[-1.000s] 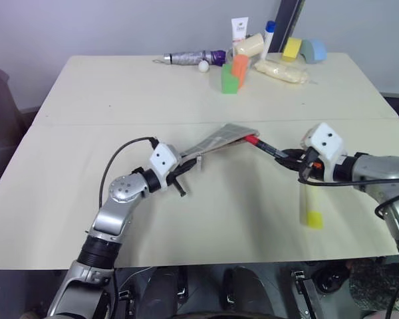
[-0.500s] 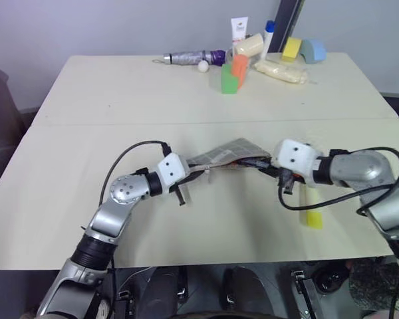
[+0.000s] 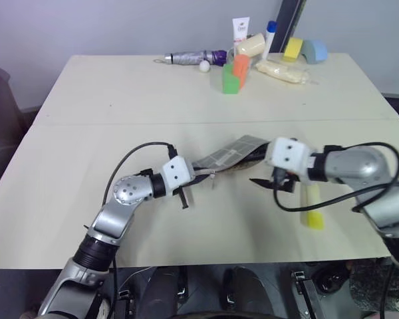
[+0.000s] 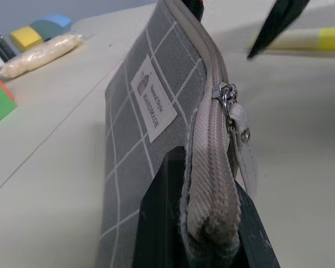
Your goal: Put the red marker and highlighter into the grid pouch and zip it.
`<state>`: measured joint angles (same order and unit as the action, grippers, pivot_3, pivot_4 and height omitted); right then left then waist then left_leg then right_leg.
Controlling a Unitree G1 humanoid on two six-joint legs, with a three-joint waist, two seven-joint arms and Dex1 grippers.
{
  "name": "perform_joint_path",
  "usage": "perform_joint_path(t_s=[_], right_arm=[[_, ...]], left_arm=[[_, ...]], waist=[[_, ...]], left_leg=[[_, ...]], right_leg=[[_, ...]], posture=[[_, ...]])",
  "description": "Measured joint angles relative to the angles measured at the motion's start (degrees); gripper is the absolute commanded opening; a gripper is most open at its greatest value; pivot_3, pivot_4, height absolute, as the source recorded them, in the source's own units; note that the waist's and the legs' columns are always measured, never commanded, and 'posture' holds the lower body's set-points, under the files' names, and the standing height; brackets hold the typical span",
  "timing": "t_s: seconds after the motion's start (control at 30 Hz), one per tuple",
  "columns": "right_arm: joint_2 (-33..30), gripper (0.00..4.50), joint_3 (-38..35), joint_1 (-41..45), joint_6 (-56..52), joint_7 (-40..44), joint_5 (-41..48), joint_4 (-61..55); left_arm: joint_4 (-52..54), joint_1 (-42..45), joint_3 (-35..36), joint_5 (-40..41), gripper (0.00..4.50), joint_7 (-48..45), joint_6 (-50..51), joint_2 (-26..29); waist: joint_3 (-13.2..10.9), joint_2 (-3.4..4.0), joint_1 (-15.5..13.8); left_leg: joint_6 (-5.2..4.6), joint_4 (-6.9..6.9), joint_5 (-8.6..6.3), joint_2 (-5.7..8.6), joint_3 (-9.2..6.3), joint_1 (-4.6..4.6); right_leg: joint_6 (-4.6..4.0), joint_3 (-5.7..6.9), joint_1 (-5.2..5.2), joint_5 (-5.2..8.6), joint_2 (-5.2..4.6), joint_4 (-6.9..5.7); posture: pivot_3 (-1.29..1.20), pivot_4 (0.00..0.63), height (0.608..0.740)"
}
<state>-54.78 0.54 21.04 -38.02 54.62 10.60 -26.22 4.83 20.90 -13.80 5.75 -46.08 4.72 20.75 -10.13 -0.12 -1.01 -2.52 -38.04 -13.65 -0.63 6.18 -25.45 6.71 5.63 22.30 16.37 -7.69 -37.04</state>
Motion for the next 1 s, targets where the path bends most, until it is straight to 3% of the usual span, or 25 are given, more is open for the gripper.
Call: perform_joint_path(t_s=[0.13,0.4,0.47,0.53,0.8,0.9,1.0], right_arm=[[0.3,3.91,-8.8,-6.3,-5.6,-1.4,3.9,-0.6],[11.0,3.91,-26.3,-22.7,-21.8,-14.4,5.4,-3.9],[13.4,3.91,-28.6,-25.2,-25.3,-16.4,6.3,-7.1],[16.0,4.46,-30.6,-27.1,-28.5,-18.3,7.4,-11.1],[26.0,4.48,-29.0,-32.1,-34.5,-28.6,7.5,-16.4],[26.4,3.65,-29.0,-31.8,-35.1,-29.6,7.8,-16.4],[26.5,2.11,-29.2,-31.0,-35.6,-30.0,8.4,-16.0]], left_arm=[[-1.1,0.5,0.6,0.1,0.0,2.2,0.8,-2.5],[-10.7,5.0,-0.3,-0.3,0.0,2.7,-2.1,-7.2],[-13.1,5.8,-0.9,-0.4,0.0,2.1,-3.5,-7.7],[-15.0,6.8,-1.2,-0.5,0.0,1.3,-4.5,-8.3],[-19.4,8.7,-1.4,-0.7,0.0,-1.0,-7.3,-10.1],[-19.8,8.7,-1.5,-0.8,0.0,-1.3,-7.8,-10.2],[-19.8,8.7,-1.5,-0.8,0.0,-1.3,-7.9,-10.0]], waist=[[0.0,0.0,0.1],[0.0,0.04,-1.2],[0.0,0.05,-1.2],[0.0,0.05,-1.2],[0.1,0.08,-1.2],[0.1,0.05,-1.2],[0.1,0.05,-1.2]], left_leg=[[-0.2,-0.01,-0.12,-0.01,-0.01,0.01],[-0.21,-0.06,-0.12,0.0,-0.03,0.02],[-0.25,-0.06,-0.15,0.0,-0.04,0.01],[-0.28,-0.05,-0.16,0.0,-0.05,0.01],[-0.3,-0.05,-0.18,0.02,-0.09,0.0],[-0.31,-0.05,-0.18,0.02,-0.09,0.0],[-0.31,-0.06,-0.18,0.02,-0.1,0.01]], right_leg=[[0.0,0.0,-0.01,0.0,0.0,-0.02],[0.0,0.04,-0.01,0.0,0.05,-0.07],[0.0,0.04,-0.01,0.0,0.04,-0.07],[0.0,0.04,0.0,0.0,0.05,-0.07],[-0.01,0.04,0.02,0.0,0.06,-0.07],[-0.01,0.04,-0.01,0.0,0.08,-0.06],[-0.01,0.04,-0.01,0.0,0.09,-0.06]], posture=[[0.0,0.15,0.74],[0.0,0.15,0.74],[0.0,0.15,0.74],[0.0,0.15,0.74],[0.0,0.15,0.74],[0.0,0.15,0.74],[0.0,0.15,0.74]])
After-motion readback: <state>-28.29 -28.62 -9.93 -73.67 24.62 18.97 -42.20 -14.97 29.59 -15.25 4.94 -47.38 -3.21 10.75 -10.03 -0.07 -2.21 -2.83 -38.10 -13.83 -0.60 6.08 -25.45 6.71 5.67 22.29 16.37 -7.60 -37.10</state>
